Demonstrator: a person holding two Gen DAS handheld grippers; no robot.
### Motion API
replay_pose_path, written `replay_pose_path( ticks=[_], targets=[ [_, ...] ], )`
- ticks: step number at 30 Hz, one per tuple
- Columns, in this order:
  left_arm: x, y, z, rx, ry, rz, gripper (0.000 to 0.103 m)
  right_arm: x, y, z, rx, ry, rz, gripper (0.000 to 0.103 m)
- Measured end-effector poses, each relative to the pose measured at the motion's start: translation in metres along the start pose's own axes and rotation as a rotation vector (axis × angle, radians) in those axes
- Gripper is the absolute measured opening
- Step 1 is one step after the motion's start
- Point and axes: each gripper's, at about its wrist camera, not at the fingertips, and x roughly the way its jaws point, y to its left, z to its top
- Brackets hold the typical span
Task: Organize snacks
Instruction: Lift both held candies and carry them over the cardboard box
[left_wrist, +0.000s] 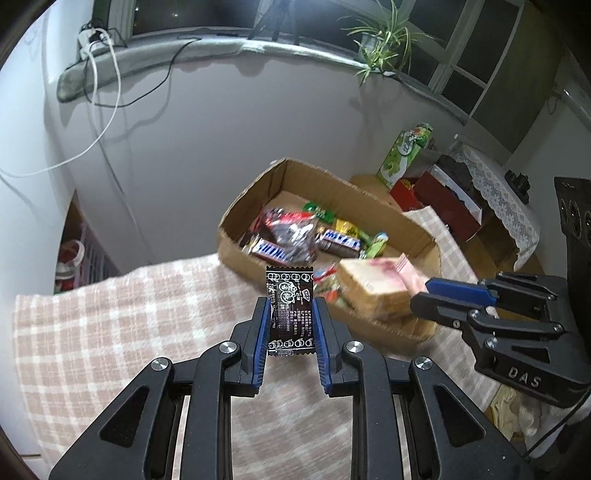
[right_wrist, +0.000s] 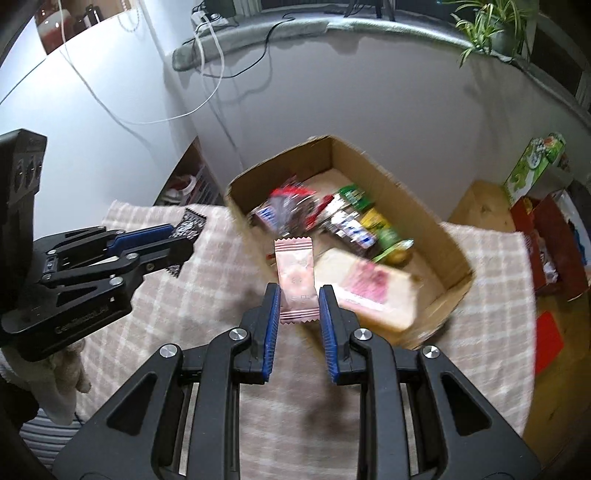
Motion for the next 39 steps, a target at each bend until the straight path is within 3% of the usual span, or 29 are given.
replay_pose_path(
  ticks=[18, 30, 39],
  targets=[
    [0.037, -0.045, 0.049, 0.032, -0.022, -0.017, 0.021, 0.031, -0.057, 0.034, -0.004, 0.032, -0.036, 0.022],
    [0.076, -0.035, 0.061, -0.029, 0.042, -0.009, 0.021, 0.067, -0.074, 0.044, 0.008, 0.088, -0.024, 0.022],
    [0.085, -0.041, 0.067, 0.004, 0.055, 0.017, 0.022, 0.073, -0.072, 0.046, 0.000, 0.095, -0.030, 0.023]
  ],
)
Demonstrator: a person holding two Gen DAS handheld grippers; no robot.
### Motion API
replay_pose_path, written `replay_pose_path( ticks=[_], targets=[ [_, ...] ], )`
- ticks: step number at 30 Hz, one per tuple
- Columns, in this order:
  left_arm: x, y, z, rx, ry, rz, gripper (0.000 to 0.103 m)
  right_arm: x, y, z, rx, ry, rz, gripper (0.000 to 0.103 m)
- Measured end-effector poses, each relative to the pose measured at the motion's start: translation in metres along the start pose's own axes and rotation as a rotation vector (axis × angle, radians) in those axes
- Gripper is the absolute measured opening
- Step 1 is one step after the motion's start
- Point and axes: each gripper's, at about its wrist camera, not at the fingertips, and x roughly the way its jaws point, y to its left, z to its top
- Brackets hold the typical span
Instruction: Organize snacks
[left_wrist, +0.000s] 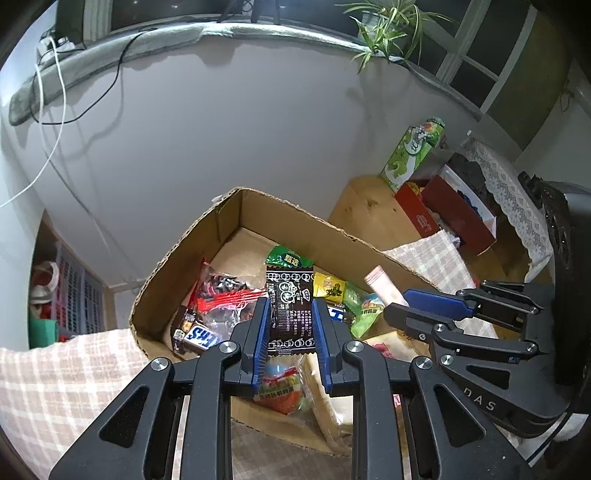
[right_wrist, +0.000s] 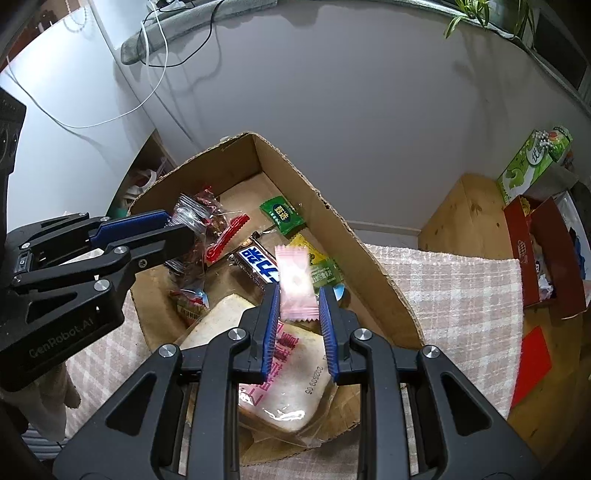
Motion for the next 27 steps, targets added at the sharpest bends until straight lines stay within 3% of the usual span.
replay_pose_path(
  ticks=[2, 4, 6, 19, 23, 27],
  targets=[
    [0.001, 0.000, 0.001, 0.001, 0.000, 0.001, 0.024, -0.001, 0.000, 0.000, -0.001, 0.001, -0.006, 0.023],
    [0.000, 0.000, 0.001, -0.001, 0.000, 0.002, 0.034, -0.003, 0.001, -0.001, 0.000, -0.002, -0.012, 0.028],
    [0.000, -0.001, 0.001, 0.000, -0.003, 0.006, 0.042, -0.007, 0.001, -0.002, -0.002, -0.012, -0.021, 0.043],
    [-0.024, -0.003, -0.002, 0.011, -0.047, 0.019, 0.043, -0.040, 0.008, -0.011, 0.002, -0.058, -0.036, 0.045],
    [-0.039, -0.004, -0.005, 0.011, -0.067, 0.021, 0.043, -0.055, 0.012, -0.018, 0.012, -0.085, -0.035, 0.053],
    [-0.052, -0.004, -0.010, 0.007, -0.085, 0.020, 0.043, -0.071, 0.015, -0.026, 0.025, -0.109, -0.031, 0.053]
  ],
)
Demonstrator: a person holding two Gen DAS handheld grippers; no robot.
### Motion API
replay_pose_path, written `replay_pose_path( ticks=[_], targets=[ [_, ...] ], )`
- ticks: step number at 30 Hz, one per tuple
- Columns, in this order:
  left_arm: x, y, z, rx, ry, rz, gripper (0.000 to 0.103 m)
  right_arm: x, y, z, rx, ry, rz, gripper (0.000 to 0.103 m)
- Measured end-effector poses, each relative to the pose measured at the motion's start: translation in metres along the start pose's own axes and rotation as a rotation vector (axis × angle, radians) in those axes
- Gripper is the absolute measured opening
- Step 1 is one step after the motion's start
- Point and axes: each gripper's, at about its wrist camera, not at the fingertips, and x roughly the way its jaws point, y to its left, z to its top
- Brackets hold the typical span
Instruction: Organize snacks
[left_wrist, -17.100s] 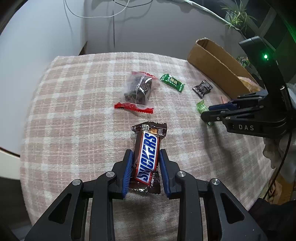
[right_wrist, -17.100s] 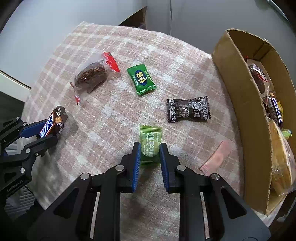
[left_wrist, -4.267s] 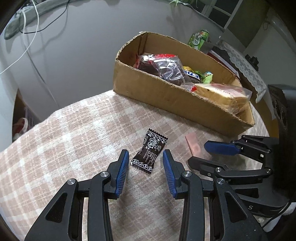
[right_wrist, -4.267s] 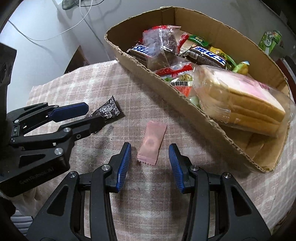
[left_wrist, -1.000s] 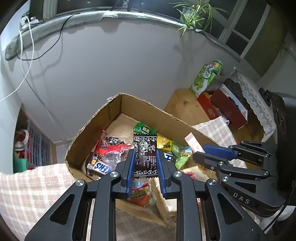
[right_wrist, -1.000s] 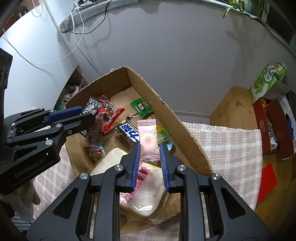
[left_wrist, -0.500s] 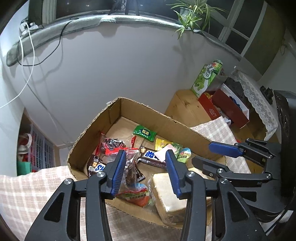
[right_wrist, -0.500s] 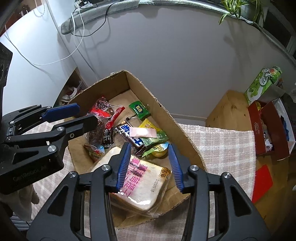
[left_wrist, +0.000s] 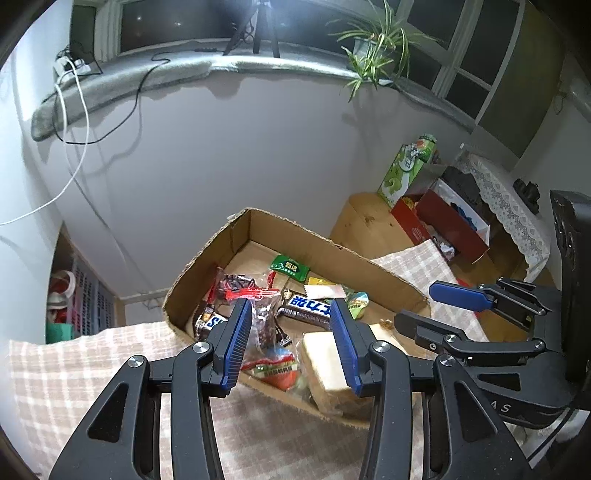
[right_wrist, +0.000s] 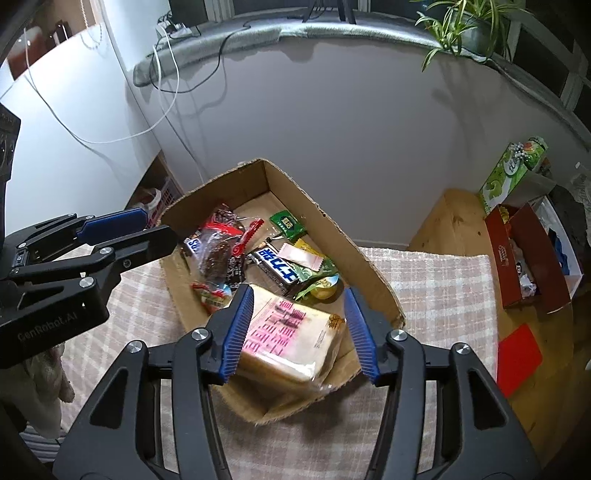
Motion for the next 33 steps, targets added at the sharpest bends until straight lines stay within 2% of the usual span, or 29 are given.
replay_pose_path(
  ticks=[5, 8, 13, 14, 16, 18, 24, 33],
  targets=[
    [-0.021, -0.002, -0.008, 0.000, -0.028, 0.003, 0.043, -0.021, 0.000, -0.009, 0.025, -0.033, 0.003, 0.054],
    [-0.034, -0.005, -0.015, -0.002, -0.043, 0.007, 0.043, -0.034, 0.000, -0.017, 0.035, -0.056, -0.011, 0.067],
    [-0.053, -0.014, -0.027, 0.016, -0.056, 0.017, 0.043, -0.052, -0.001, -0.035, 0.050, -0.074, -0.041, 0.071],
    [-0.056, -0.016, -0.029, 0.020, -0.057, 0.020, 0.043, -0.055, -0.001, -0.040, 0.060, -0.076, -0.050, 0.075],
    [-0.065, -0.019, -0.035, 0.019, -0.069, 0.030, 0.050, -0.061, -0.004, -0.047, 0.076, -0.087, -0.055, 0.081],
    [-0.072, -0.020, -0.040, 0.005, -0.079, 0.037, 0.061, -0.065, -0.004, -0.052, 0.085, -0.092, -0.062, 0.082],
    [-0.085, -0.020, -0.051, -0.030, -0.089, 0.073, 0.066, -0.075, -0.001, -0.062, 0.081, -0.102, -0.093, 0.082],
    [-0.096, -0.021, -0.056, -0.039, -0.102, 0.119, 0.066, -0.080, 0.000, -0.063, 0.076, -0.109, -0.098, 0.082]
  ],
)
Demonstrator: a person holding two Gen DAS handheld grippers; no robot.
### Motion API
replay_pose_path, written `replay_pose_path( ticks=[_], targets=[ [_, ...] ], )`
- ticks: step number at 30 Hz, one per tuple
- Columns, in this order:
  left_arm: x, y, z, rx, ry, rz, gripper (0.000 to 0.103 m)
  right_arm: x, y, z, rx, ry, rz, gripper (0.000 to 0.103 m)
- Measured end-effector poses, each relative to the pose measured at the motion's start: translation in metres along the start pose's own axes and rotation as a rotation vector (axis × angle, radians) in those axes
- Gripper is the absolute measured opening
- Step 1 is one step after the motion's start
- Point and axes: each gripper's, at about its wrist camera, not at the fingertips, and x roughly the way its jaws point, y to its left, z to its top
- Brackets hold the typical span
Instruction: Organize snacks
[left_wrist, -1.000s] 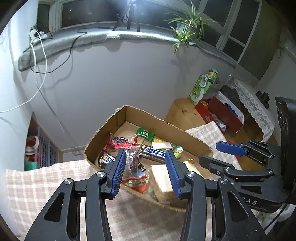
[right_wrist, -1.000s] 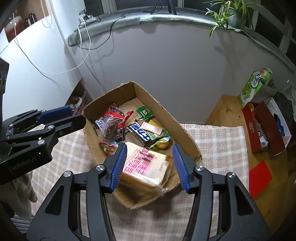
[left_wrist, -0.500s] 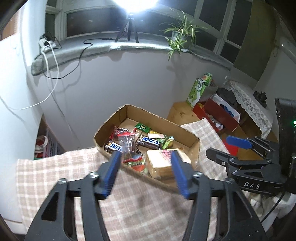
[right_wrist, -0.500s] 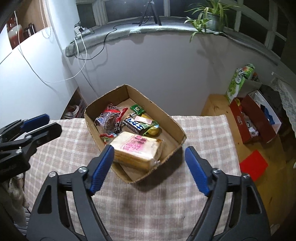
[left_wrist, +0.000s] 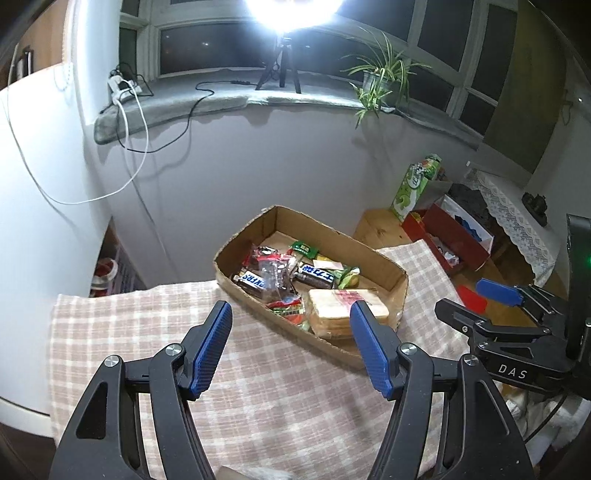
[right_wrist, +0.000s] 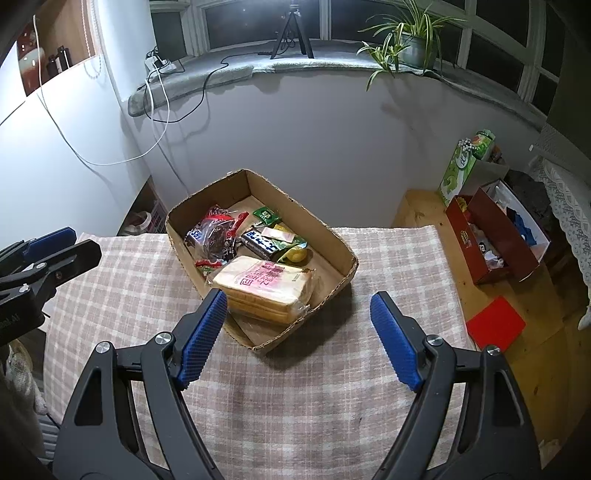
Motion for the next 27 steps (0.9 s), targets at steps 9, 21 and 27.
replay_pose_path(
  ticks=[9, 21, 27],
  targets=[
    [-0.005, -0.007, 0.000, 0.009, -0.004, 0.007, 0.066, -0.001, 0.000, 0.000, 0.002, -0.001, 0.002, 0.083],
    [-0.005, -0.010, 0.001, 0.018, 0.002, 0.000, 0.066, -0.002, 0.000, -0.001, 0.000, 0.000, 0.001, 0.083],
    [-0.005, -0.011, -0.001, 0.019, 0.004, -0.001, 0.066, -0.003, 0.001, -0.002, -0.002, 0.002, 0.000, 0.083]
  ],
)
